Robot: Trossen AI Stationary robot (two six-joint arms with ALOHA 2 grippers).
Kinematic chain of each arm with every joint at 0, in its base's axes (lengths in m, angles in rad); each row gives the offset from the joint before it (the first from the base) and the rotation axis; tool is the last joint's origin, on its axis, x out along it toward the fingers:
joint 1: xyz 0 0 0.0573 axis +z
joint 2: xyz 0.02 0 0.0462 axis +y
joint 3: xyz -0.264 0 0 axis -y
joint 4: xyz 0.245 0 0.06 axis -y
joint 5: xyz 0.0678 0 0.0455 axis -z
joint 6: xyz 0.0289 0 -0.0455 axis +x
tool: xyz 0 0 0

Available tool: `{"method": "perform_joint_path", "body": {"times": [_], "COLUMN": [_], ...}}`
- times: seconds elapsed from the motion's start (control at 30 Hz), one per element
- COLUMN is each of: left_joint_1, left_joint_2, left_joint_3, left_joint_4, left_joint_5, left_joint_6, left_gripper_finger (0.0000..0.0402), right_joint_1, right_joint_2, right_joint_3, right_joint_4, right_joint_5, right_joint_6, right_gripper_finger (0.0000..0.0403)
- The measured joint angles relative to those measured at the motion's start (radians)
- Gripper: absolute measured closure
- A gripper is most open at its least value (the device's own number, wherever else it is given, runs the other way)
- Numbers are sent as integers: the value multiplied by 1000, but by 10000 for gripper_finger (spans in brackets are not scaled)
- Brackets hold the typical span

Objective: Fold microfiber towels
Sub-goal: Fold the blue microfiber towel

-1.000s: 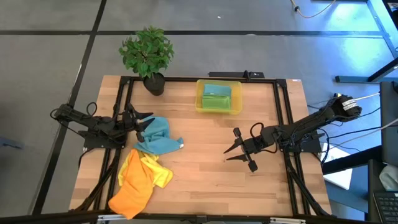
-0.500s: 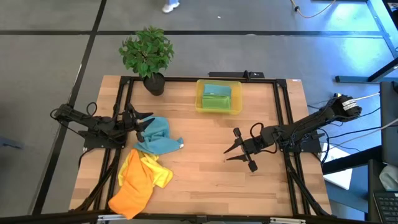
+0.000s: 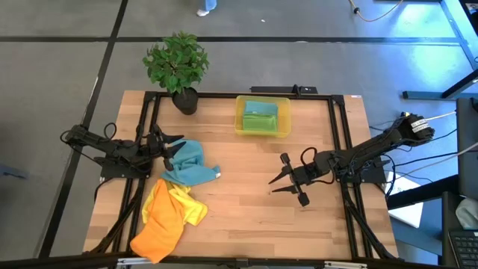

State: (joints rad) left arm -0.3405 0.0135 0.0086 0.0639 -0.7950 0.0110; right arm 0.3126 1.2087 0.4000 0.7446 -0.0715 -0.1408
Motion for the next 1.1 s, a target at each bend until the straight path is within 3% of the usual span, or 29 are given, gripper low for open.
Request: {"method": "perform_joint_path", "body": {"times": [1.1], "left_joint_1": [0], "left_joint_2": [0], "left_joint_3": [0], "left_joint_4": [0], "left_joint_5": [0], "left_joint_6": [0], "left_gripper_finger": [288], "right_joint_1": [-1], "right_joint_2": [0], "right_joint_3": [0], "right_joint_4": [6], "right_joint_5": [0], "right_joint_6": [5], "right_gripper_finger": [270]}}
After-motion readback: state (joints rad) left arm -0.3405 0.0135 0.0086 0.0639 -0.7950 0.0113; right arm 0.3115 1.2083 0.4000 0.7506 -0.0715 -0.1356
